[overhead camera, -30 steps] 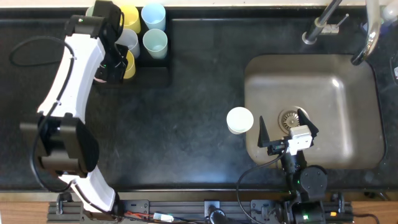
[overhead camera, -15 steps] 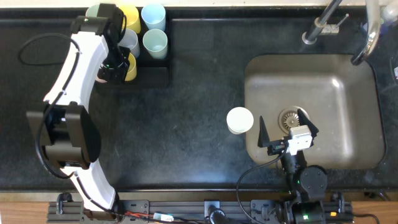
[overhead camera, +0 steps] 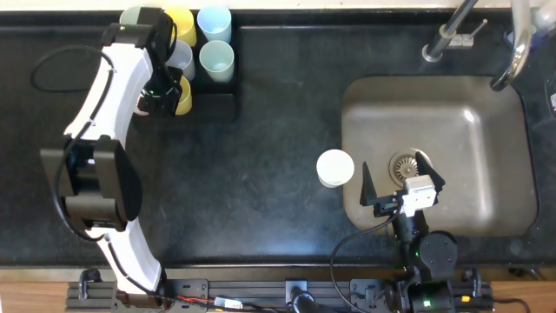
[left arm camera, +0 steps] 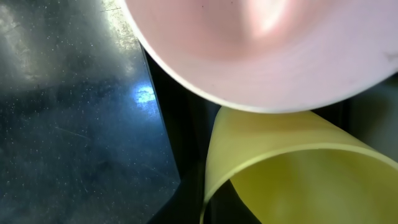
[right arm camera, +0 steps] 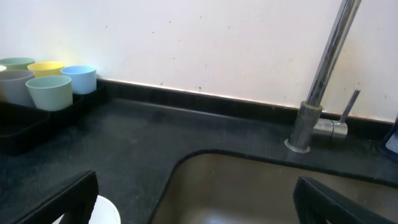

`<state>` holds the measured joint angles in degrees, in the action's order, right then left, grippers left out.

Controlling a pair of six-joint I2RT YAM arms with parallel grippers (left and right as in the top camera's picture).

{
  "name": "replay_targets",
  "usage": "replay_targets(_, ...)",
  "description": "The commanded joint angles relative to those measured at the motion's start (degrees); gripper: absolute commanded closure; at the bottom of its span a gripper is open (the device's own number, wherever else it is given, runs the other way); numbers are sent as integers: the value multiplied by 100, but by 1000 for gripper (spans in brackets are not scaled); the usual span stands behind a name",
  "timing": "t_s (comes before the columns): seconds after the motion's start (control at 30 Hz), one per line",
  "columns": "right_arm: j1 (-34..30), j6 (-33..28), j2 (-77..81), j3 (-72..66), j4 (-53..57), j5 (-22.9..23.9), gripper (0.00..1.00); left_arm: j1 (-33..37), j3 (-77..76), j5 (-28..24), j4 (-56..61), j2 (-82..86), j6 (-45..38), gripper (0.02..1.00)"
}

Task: Store Cups

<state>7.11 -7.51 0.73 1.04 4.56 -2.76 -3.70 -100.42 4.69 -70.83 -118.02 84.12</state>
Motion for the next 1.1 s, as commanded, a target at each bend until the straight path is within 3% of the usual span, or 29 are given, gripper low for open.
replay_targets(0.03,-2,20,-48,-74,-31,-35,3,26,72,-35,101,-72,120,908)
replay_targets(0.13,-2,20,-48,-74,-31,-35,3,26,72,-35,166,-72,74,844)
replay_targets(0.3,-2,20,-48,-74,-31,-35,5,26,68,61,326,140,-155,608)
replay_targets(0.37,-2,20,-48,-74,-28,-33,5,15,68,199,387,474,-369,472)
replay_targets(0.47,-2,20,-48,-74,-31,-35,3,15,68,562,468,1241,-866,108)
replay_targets(0.5,-2,20,-48,-74,-31,-35,5,15,68,710,581,1574,-1163,31)
replay_targets(0.57,-2,20,-48,-74,-28,-35,5,9,68,905,933,2157,-1856,18)
replay_targets(0.7,-2,20,-48,-74,-31,-35,3,-87,87,973,2391,3285,-4177,18)
replay_targets(0.77,-2,20,-48,-74,-31,-35,3,-192,216,870,3206,3792,-5475,18)
replay_targets(0.87,-2,20,-48,-74,-31,-35,3,-238,675,496,4083,4542,-6798,18)
replay_targets(1.1,-2,20,-48,-74,-28,-35,5,-17,3156,-144,5794,6704,-7722,18)
